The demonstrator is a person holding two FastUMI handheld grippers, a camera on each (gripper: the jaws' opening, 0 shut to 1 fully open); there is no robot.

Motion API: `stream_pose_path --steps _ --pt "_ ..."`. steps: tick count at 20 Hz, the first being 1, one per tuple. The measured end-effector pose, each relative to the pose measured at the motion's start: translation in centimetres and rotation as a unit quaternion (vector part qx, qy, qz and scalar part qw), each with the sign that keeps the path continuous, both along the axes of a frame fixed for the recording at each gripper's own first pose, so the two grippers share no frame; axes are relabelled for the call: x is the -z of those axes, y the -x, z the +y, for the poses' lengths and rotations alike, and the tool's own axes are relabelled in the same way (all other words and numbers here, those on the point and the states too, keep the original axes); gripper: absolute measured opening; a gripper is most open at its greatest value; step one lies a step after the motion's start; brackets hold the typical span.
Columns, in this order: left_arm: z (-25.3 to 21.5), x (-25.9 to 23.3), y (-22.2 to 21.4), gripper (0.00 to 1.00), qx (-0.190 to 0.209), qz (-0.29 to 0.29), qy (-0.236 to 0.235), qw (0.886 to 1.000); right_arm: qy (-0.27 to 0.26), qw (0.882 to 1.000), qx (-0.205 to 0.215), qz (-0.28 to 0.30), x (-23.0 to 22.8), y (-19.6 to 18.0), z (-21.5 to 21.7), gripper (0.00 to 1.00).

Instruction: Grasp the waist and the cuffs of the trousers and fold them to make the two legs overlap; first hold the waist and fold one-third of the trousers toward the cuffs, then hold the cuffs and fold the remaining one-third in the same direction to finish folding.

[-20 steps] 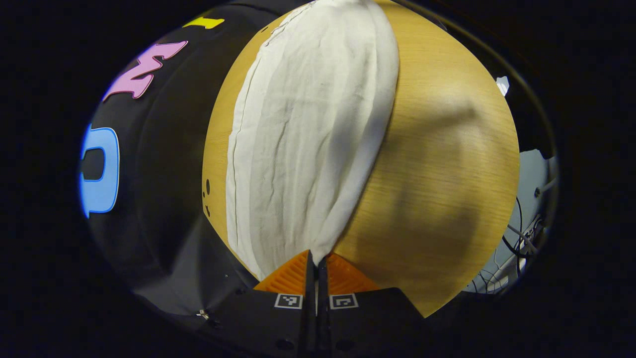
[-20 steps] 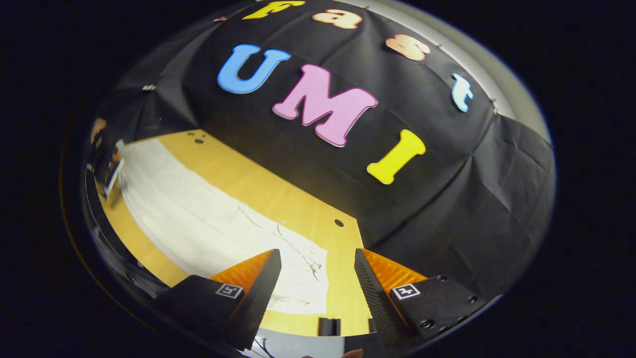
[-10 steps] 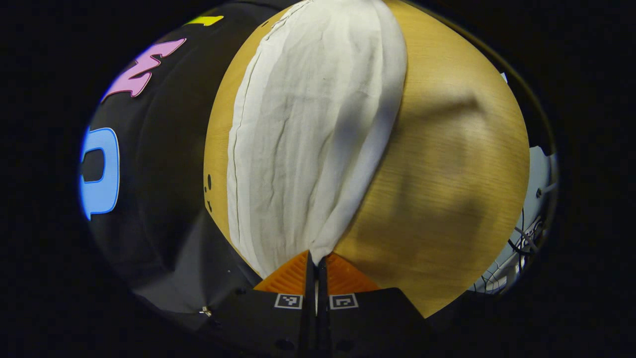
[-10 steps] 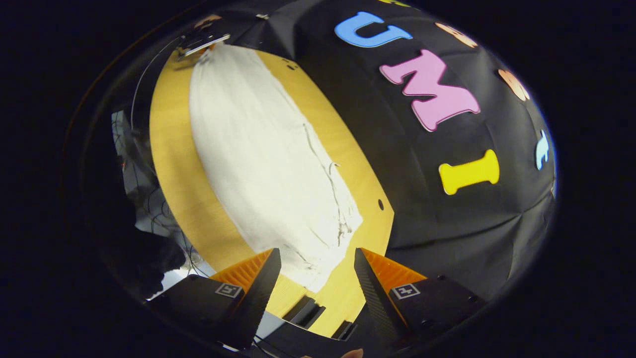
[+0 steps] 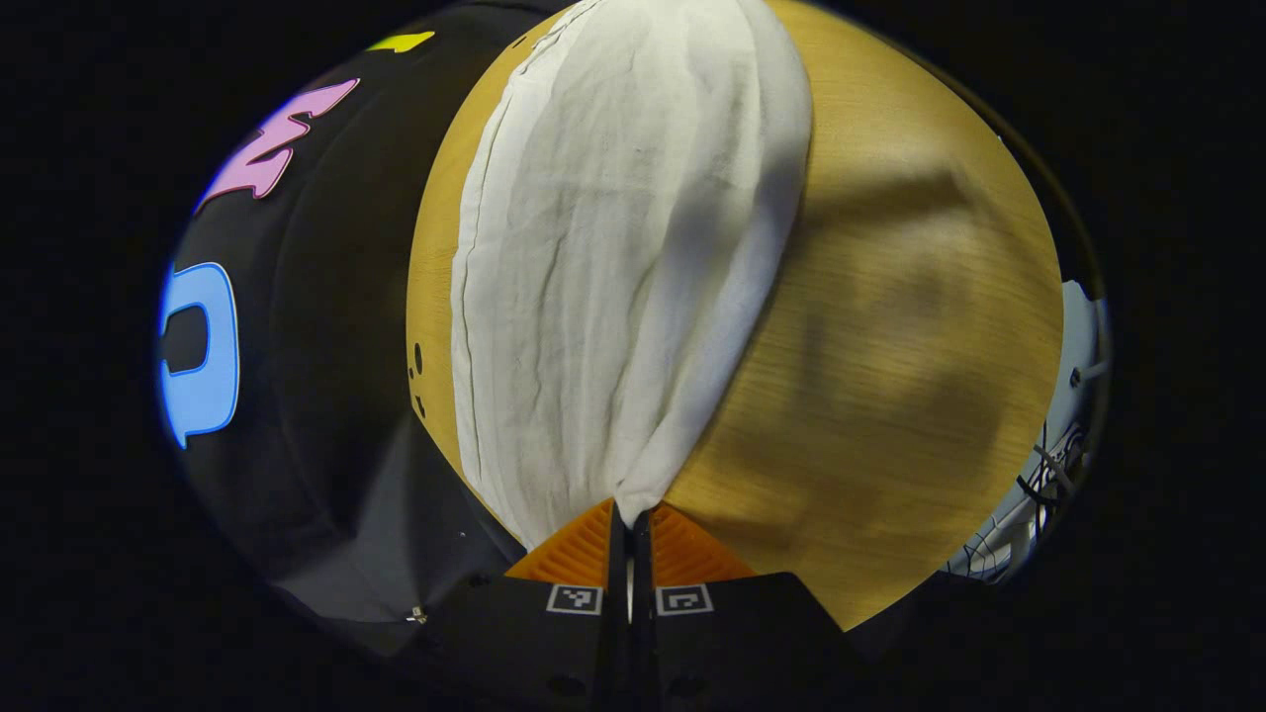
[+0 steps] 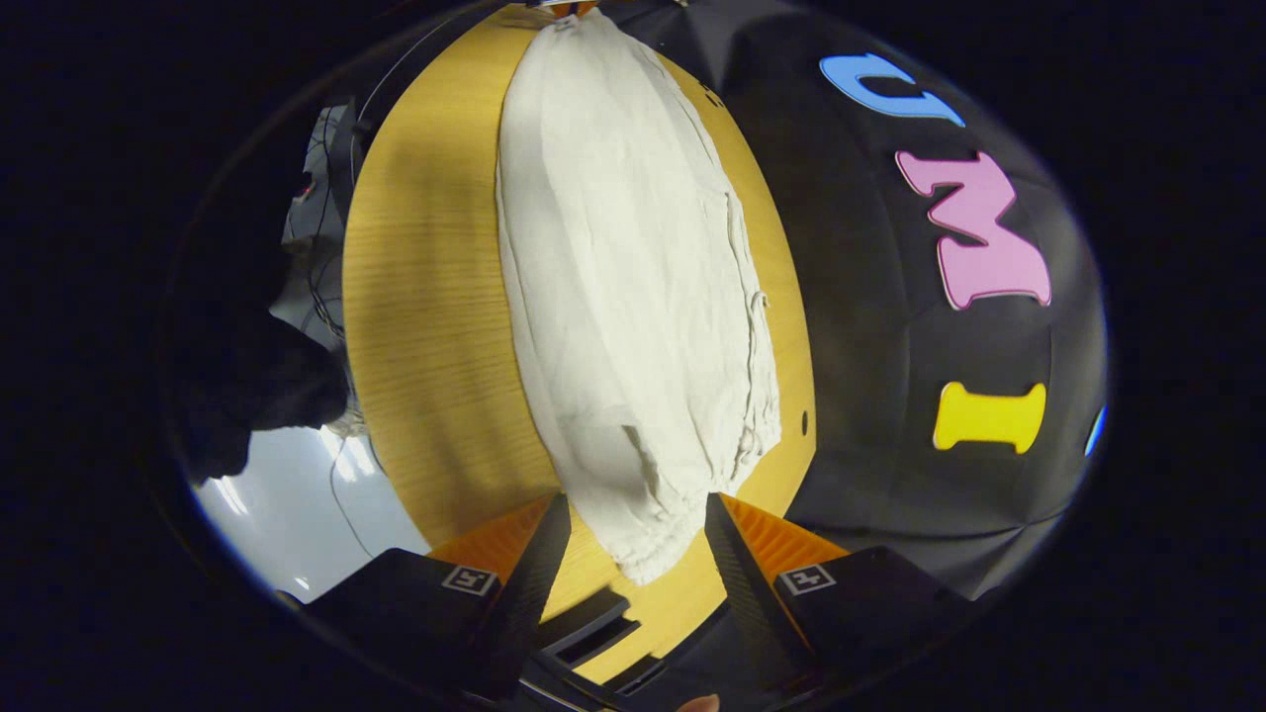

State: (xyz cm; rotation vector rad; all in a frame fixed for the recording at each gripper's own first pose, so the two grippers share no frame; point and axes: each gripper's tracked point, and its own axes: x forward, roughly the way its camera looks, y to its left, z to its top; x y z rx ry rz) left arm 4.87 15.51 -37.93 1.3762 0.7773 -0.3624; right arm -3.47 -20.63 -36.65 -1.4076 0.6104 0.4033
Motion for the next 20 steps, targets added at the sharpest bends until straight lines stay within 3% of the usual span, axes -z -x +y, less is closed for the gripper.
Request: stream_pose_path --steps 1,4,7,9,11,15,17,18,19,20 --pt "0.0 0.0 -0.1 0.05 -0.001 -0.001 0.0 1.0 0.011 1.0 -0.009 -0.006 0.0 -0.7 0.0 0.91" --pt "0.0 0.1 -0.2 0.05 -0.006 -0.004 0.004 1.0 0.029 0.999 -0.009 -0.012 0.5 -2.6 -0.4 0.85" --pt "0.0 0.1 -0.2 0.05 -0.005 -0.007 0.003 1.0 0.029 0.999 0.043 0.006 1.9 -3.6 -1.7 0.7" --pt "0.1 0.1 -0.2 0.05 -0.001 -0.011 0.001 1.0 0.025 0.995 0.093 0.02 2.7 -3.9 -2.3 0.32" --pt "0.0 0.1 -0.2 0.05 -0.002 -0.017 0.001 1.0 0.013 0.993 0.118 0.011 2.9 -4.2 -1.9 0.12" --pt "0.0 0.1 -0.2 0.05 -0.017 -0.024 0.02 0.999 -0.024 0.989 0.138 0.037 2.4 -3.9 -1.4 0.07" --pt "-0.1 -0.7 -0.4 0.05 -0.036 -0.038 0.05 0.997 -0.043 0.989 0.143 0.026 1.1 -4.0 -1.3 0.12" --pt "-0.2 -1.1 -0.4 0.05 -0.043 -0.047 0.064 0.996 -0.055 0.987 0.147 0.017 0.4 -3.8 -1.3 0.07" --pt "0.0 -1.8 -0.3 0.05 -0.049 -0.056 0.076 0.994 -0.07 0.985 0.155 0.009 -0.3 -3.6 -0.9 0.12" --pt "0.0 -2.5 -0.3 0.05 -0.057 -0.064 0.087 0.992 -0.085 0.983 0.163 0.002 -1.1 -3.8 -0.4 0.07"
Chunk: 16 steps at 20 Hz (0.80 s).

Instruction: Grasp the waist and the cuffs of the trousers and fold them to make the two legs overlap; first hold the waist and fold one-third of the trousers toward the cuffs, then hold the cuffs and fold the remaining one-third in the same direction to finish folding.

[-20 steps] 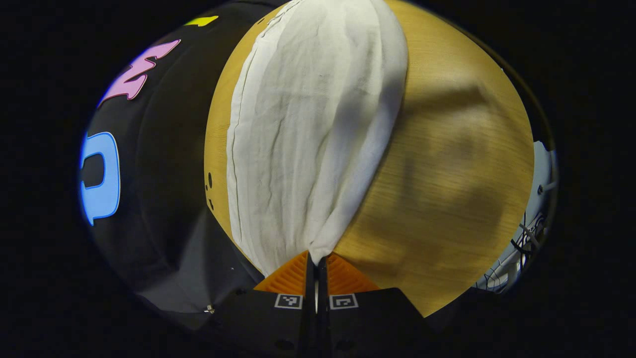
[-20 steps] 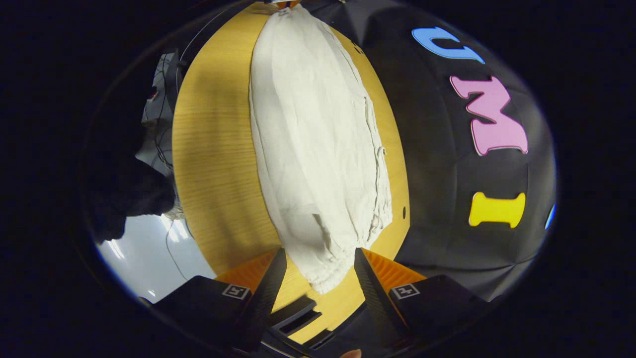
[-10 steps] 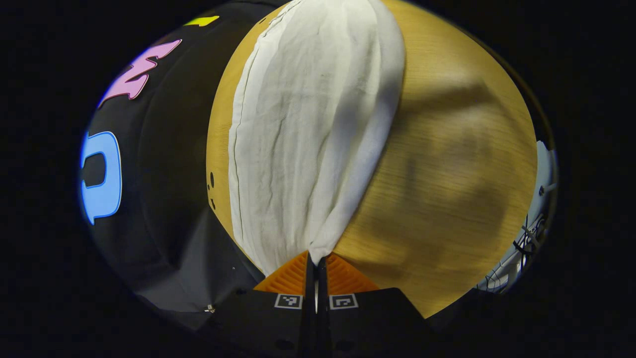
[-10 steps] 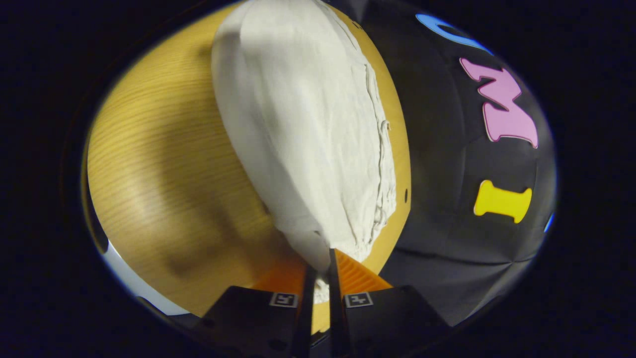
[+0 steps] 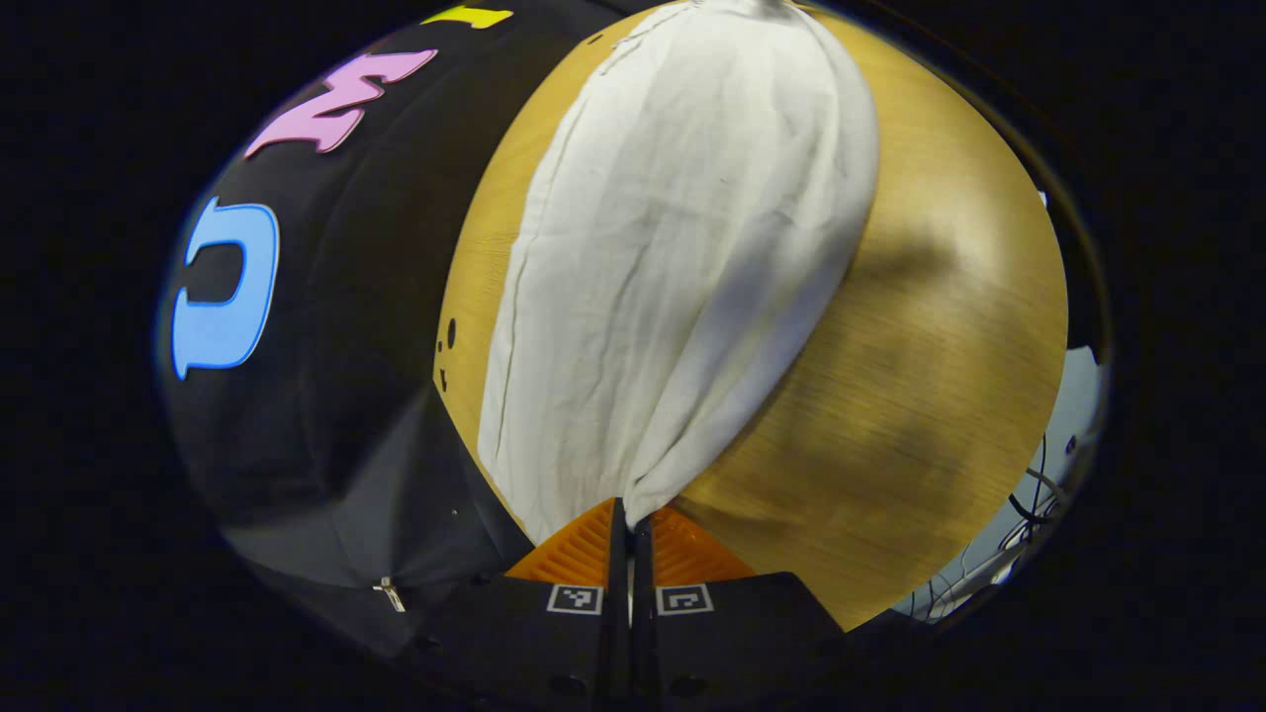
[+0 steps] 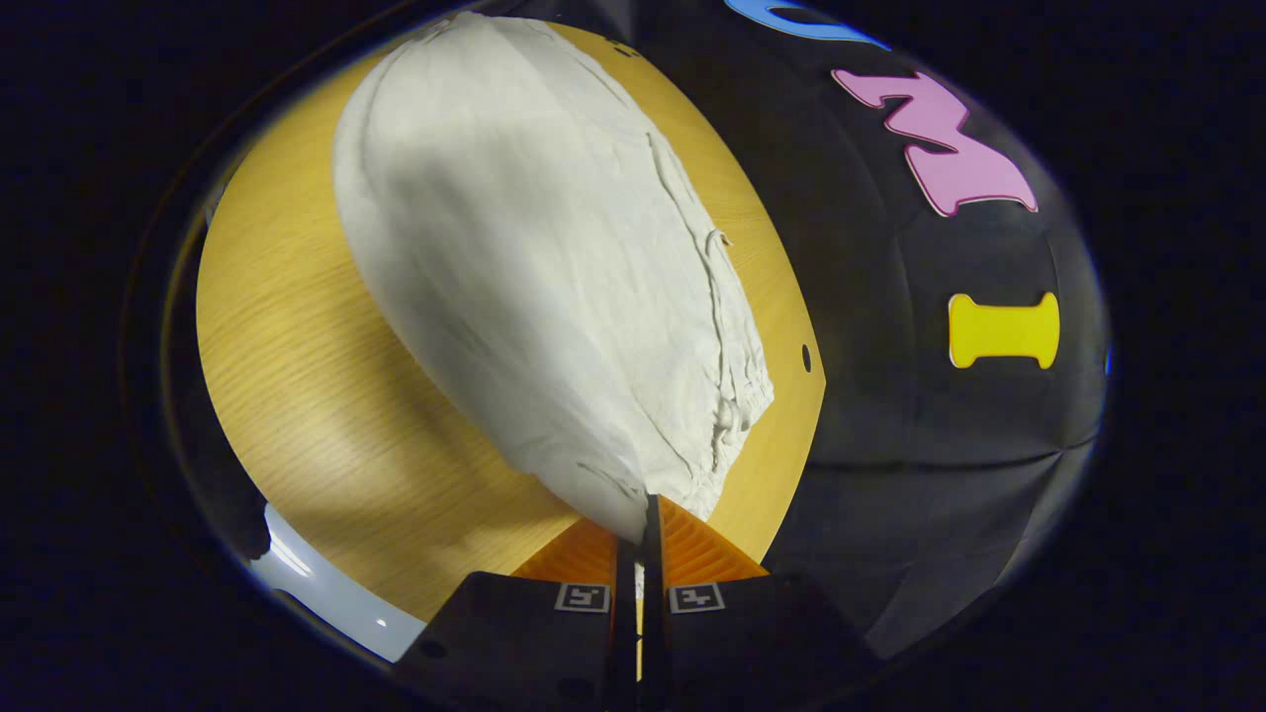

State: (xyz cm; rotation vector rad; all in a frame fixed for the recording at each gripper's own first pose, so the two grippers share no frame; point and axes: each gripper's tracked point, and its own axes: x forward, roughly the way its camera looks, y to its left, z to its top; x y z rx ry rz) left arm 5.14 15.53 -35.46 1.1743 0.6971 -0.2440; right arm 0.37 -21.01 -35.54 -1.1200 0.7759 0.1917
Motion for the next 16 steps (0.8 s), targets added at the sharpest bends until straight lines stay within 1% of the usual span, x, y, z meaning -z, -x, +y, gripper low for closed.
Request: stream_pose_path --steps 3,5,6,7,10,12,14,16 --pt "0.5 -2.0 -0.8 0.05 -0.031 -0.016 0.051 0.998 -0.046 0.998 0.03 -0.039 -3.2 -1.0 1.3 0.07" --pt "0.7 -3.5 -1.6 0.05 -0.059 -0.029 0.084 0.994 -0.088 0.992 0.062 -0.064 -5.0 -2.2 2.0 0.07" --pt "0.8 -4.2 -2.1 0.05 -0.07 -0.034 0.097 0.992 -0.109 0.988 0.08 -0.077 -5.9 -2.6 2.1 0.03" --pt "0.8 -4.9 -2.8 0.05 -0.081 -0.04 0.11 0.99 -0.129 0.983 0.098 -0.089 -6.9 -3.1 2.3 0.07" --pt "1.0 -6.8 -5.2 0.05 -0.105 -0.047 0.157 0.981 -0.18 0.965 0.149 -0.115 -10.4 -3.6 3.4 0.07" --pt "1.1 -7.9 -6.8 0.05 -0.119 -0.04 0.185 0.975 -0.205 0.954 0.175 -0.132 -12.2 -4.0 3.8 0.07" --pt "1.6 -8.9 -8.6 0.05 -0.129 -0.036 0.202 0.97 -0.221 0.946 0.187 -0.144 -13.5 -4.3 4.2 0.07" --pt "1.8 -9.0 -10.7 0.05 -0.138 -0.028 0.215 0.967 -0.222 0.944 0.192 -0.151 -13.7 -5.0 4.6 0.07"
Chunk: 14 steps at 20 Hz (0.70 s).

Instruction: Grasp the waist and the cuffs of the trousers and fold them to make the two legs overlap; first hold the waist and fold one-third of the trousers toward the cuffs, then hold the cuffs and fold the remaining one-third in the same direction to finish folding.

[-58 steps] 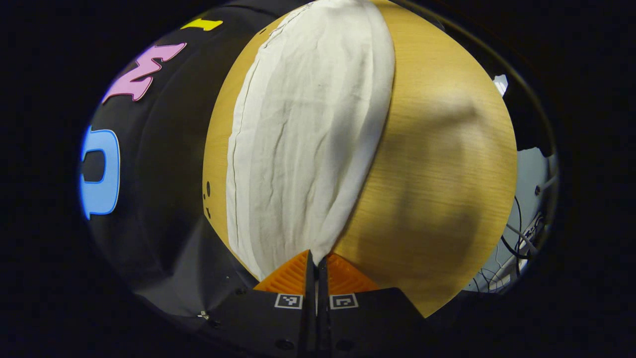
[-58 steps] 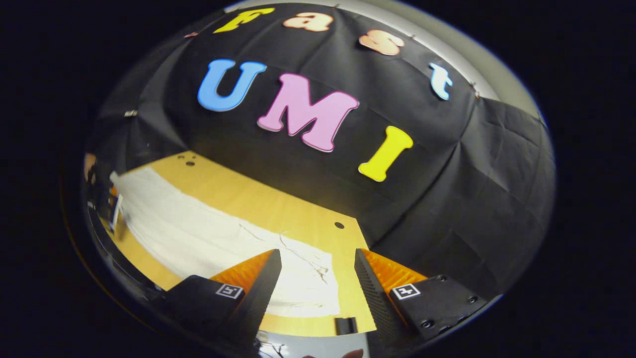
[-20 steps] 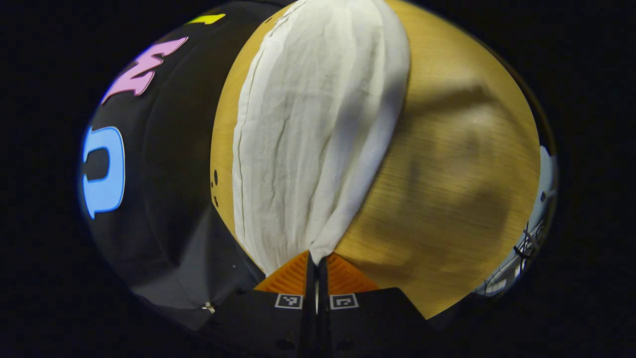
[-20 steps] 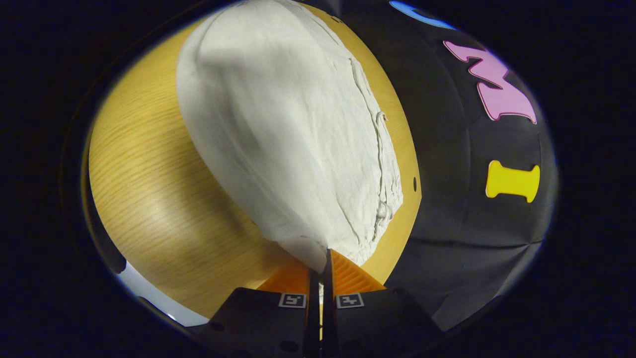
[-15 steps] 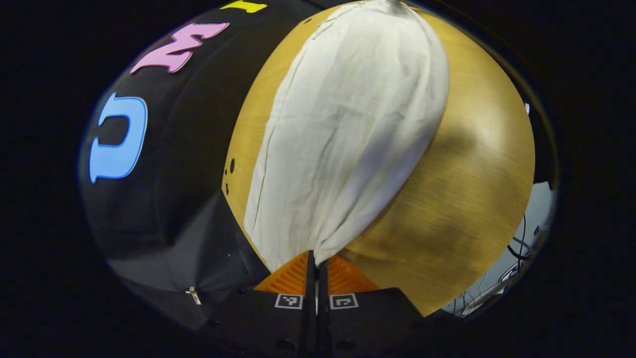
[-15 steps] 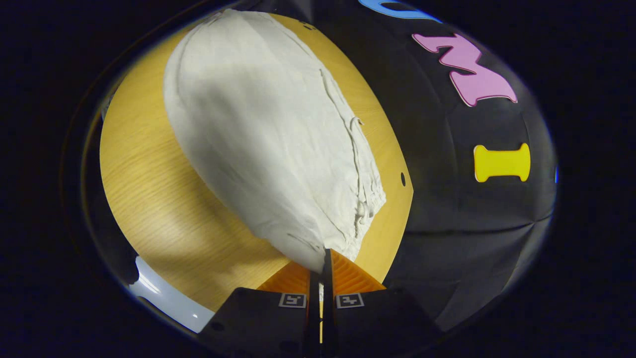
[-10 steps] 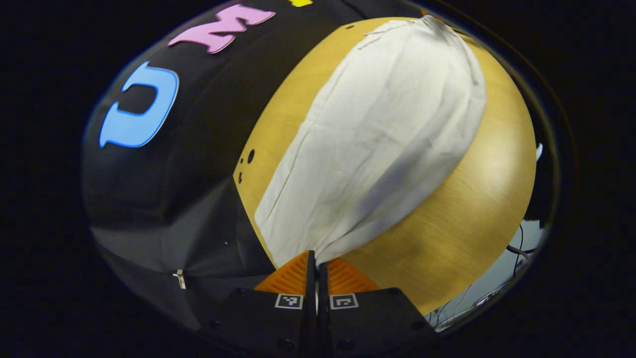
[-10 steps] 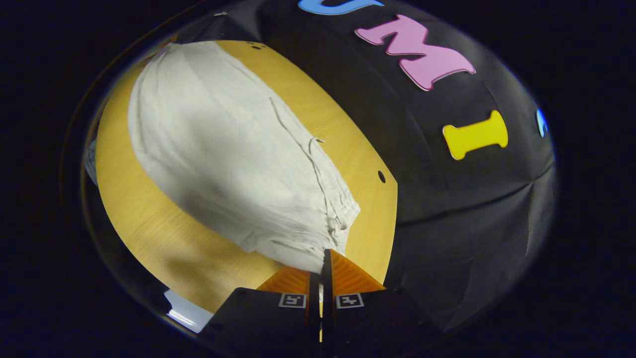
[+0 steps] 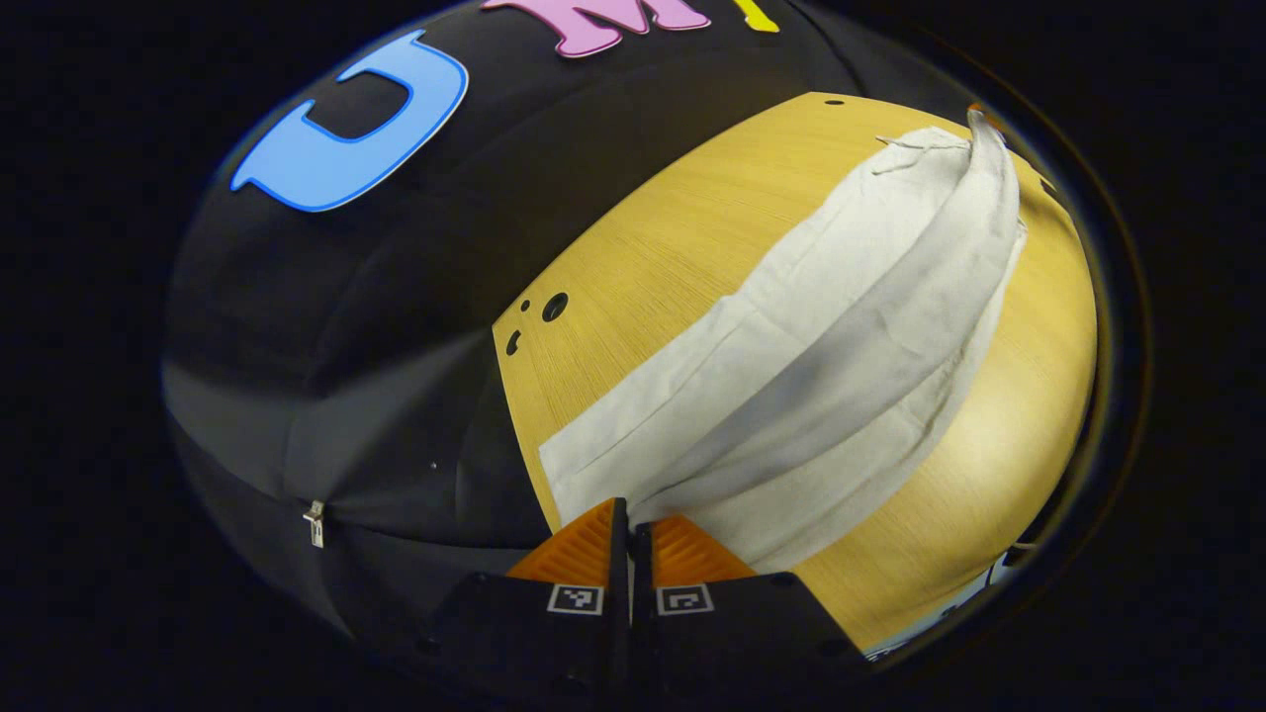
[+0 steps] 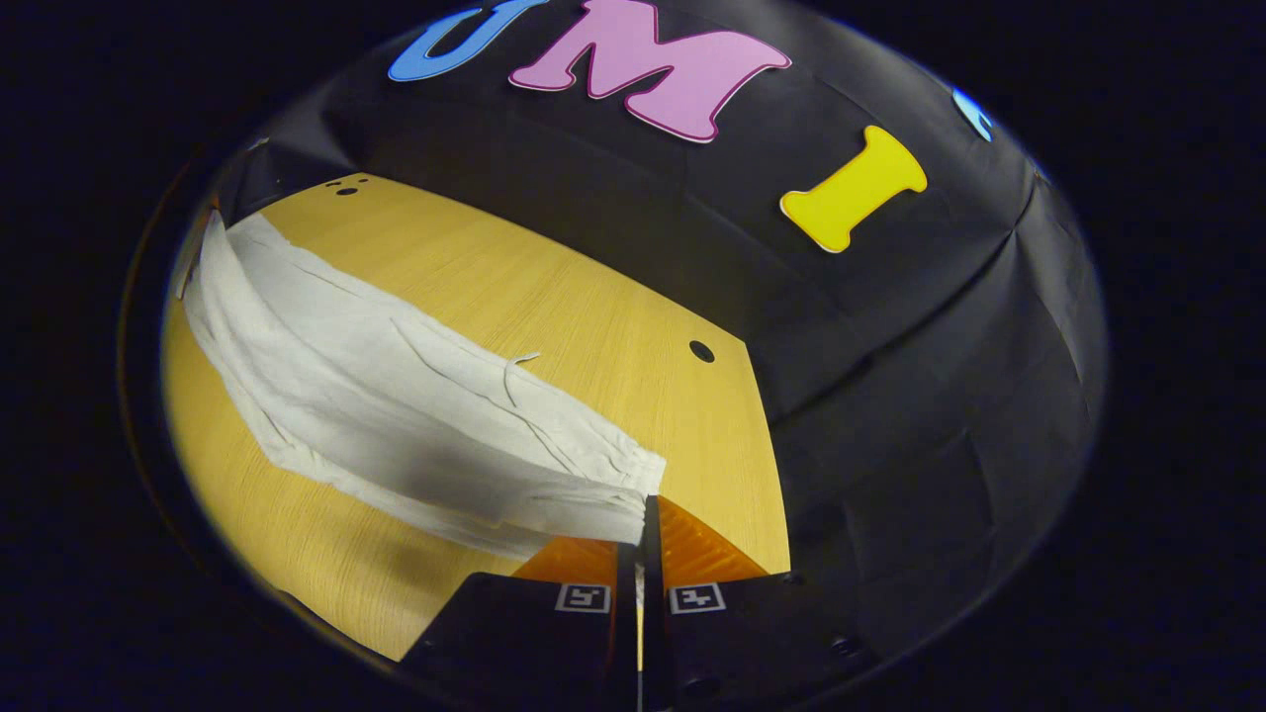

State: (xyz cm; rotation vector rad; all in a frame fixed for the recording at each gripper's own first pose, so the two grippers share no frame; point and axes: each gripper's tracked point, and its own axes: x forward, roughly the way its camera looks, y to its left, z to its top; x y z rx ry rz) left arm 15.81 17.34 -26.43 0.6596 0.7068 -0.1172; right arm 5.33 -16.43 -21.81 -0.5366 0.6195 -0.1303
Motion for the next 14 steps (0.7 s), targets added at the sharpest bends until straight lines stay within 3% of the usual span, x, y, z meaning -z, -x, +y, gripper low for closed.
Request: stream_pose_path --steps 5,14 --pt "0.0 2.4 -4.1 0.05 0.005 0.039 -0.018 0.999 0.007 1.0 0.014 0.015 1.4 -1.7 -0.4 0.07" --pt "-0.2 7.2 -7.9 0.05 0.017 0.107 -0.058 0.992 0.057 0.995 -0.009 0.079 5.2 -4.4 -1.3 0.1"
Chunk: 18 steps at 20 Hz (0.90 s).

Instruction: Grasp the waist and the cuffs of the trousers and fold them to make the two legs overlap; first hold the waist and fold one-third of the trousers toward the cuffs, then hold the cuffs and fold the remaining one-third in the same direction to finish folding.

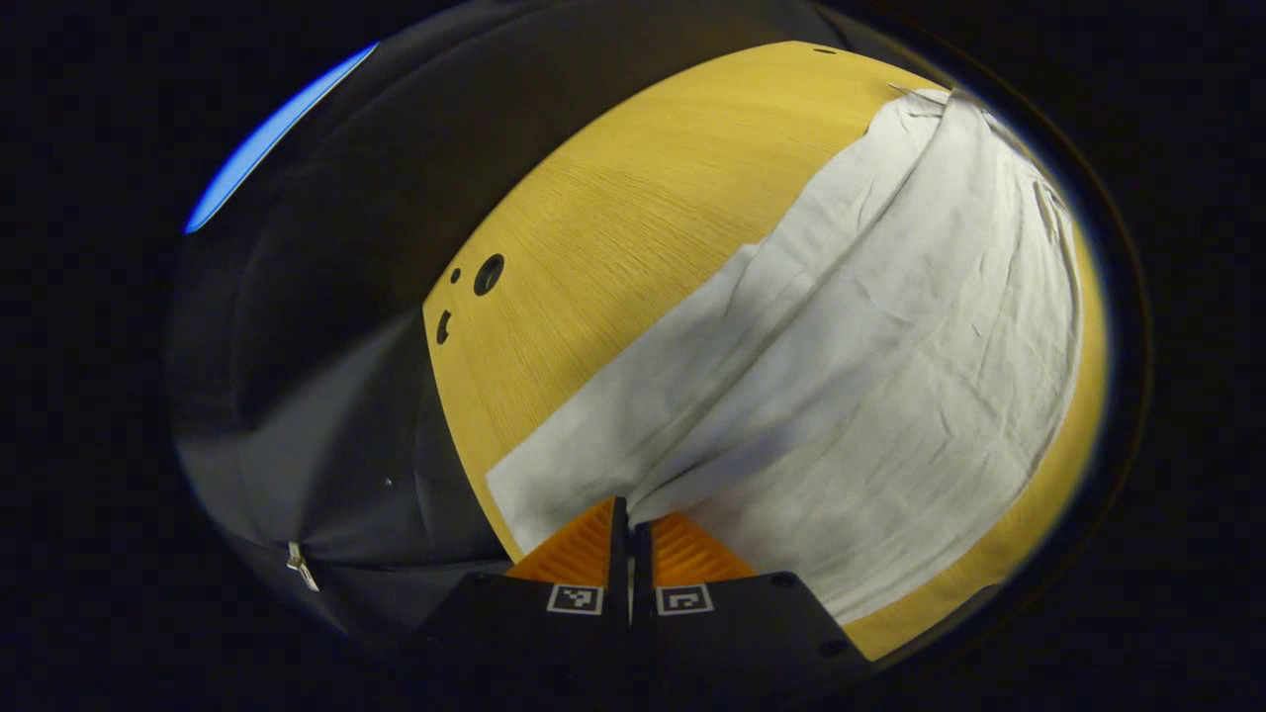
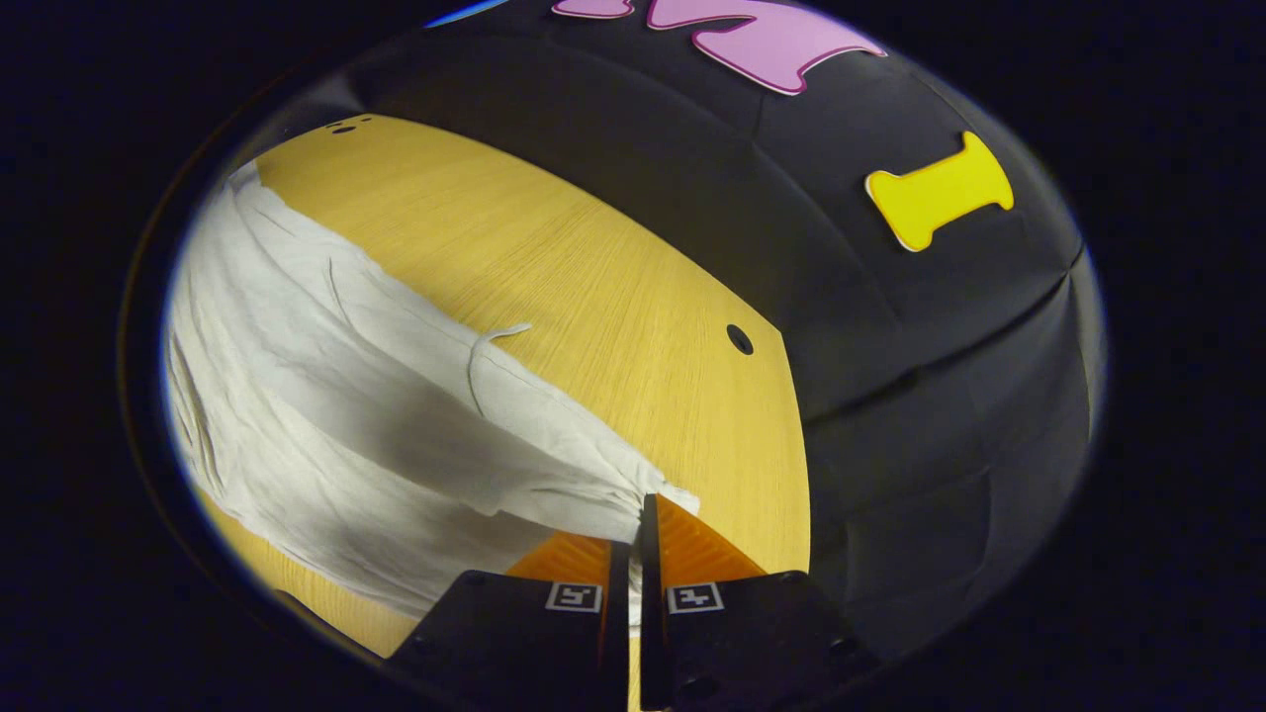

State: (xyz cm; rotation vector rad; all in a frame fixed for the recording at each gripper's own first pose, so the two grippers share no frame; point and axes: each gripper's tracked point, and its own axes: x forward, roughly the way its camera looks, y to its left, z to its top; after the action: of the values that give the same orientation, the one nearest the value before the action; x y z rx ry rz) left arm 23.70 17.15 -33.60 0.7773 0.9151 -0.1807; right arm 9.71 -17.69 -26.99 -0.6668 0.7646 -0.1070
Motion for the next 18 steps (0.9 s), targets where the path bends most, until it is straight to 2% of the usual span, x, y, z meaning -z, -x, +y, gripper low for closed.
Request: stream_pose_path --steps 5,7,8,10,13,14,15,16,17,18 --pt "-0.4 1.4 -1.1 0.07 0.014 0.015 -0.022 1.0 0.007 0.999 -0.006 0.032 1.5 -0.3 -0.2 0.11" --pt "-0.4 1.5 -1.4 0.08 0.017 0.013 -0.029 0.999 0.005 0.999 -0.008 0.047 2.5 -0.1 -0.1 0.15" --pt "-0.4 1.5 -1.3 0.08 0.02 0.013 -0.03 0.999 0.009 0.998 -0.01 0.054 2.7 -0.1 -0.1 0.23" --pt "-0.3 1.2 -1.5 0.15 0.023 0.005 -0.038 0.999 0.02 0.998 -0.016 0.053 2.7 -0.3 -0.1 0.27" --pt "0.3 0.5 -1.8 0.36 0.039 -0.012 -0.068 0.997 0.045 0.998 -0.023 0.048 2.2 -0.3 -0.3 0.35" --pt "0.4 0.2 -2.1 0.38 0.044 -0.02 -0.079 0.996 0.052 0.997 -0.023 0.046 2.1 -0.3 -0.4 0.4" --pt "0.7 0.0 -2.3 0.55 0.045 -0.028 -0.089 0.995 0.053 0.997 -0.021 0.044 1.9 -0.3 -0.4 0.43" --pt "0.9 -0.5 -2.5 0.61 0.043 -0.037 -0.095 0.994 0.051 0.998 -0.018 0.04 1.7 -0.2 -0.4 0.49" --pt "1.2 -0.8 -2.6 0.74 0.039 -0.046 -0.1 0.993 0.055 0.998 -0.014 0.033 1.2 0.0 -0.6 0.54" --pt "1.5 -1.1 -2.5 0.8 0.035 -0.054 -0.102 0.993 0.059 0.998 -0.006 0.024 0.6 -0.1 -1.1 0.68"
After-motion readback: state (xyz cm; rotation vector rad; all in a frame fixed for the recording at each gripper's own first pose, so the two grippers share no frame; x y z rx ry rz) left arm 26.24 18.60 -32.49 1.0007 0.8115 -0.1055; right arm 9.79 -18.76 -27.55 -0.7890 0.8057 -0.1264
